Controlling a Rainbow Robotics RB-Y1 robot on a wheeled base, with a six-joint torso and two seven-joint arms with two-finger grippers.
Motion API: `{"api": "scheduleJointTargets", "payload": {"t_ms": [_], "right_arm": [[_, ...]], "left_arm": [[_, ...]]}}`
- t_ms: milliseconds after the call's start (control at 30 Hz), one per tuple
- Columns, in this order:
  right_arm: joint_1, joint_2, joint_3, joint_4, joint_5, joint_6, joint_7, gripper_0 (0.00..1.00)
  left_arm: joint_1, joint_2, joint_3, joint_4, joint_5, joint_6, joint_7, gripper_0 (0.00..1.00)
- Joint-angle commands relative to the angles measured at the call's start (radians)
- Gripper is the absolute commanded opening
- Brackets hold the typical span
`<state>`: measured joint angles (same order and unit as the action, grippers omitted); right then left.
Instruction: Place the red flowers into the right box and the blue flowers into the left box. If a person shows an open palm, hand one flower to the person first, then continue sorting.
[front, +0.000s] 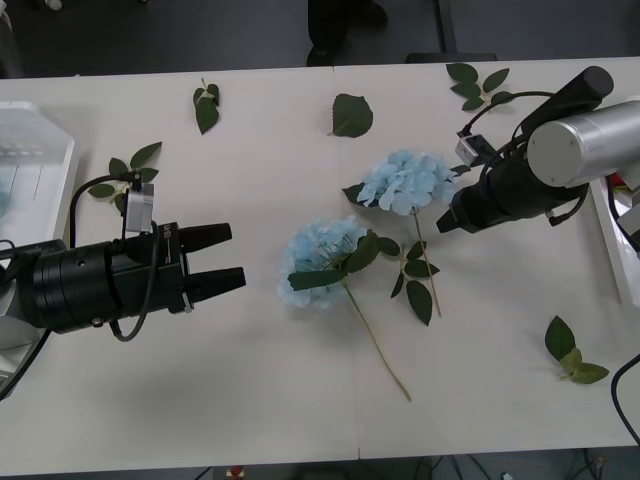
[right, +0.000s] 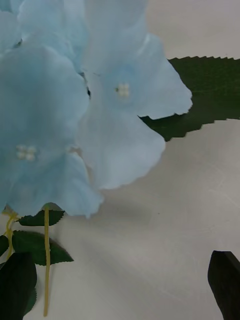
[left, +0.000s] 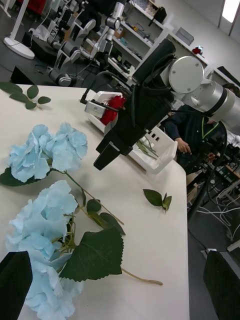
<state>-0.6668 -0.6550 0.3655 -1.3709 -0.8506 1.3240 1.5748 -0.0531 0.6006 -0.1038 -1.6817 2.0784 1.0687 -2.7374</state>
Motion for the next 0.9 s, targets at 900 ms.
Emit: {"api": "scheduleJointTargets", "payload": {"t_ms": [900], "right_arm": [[-0.053, 0.249, 0.059, 0.084, 0.298, -0.080, -0.202, 1.00]], "left_arm": [[-0.103, -0.001, 0.016, 0.171, 0.065, 0.100, 0.032, 1.00]]}}
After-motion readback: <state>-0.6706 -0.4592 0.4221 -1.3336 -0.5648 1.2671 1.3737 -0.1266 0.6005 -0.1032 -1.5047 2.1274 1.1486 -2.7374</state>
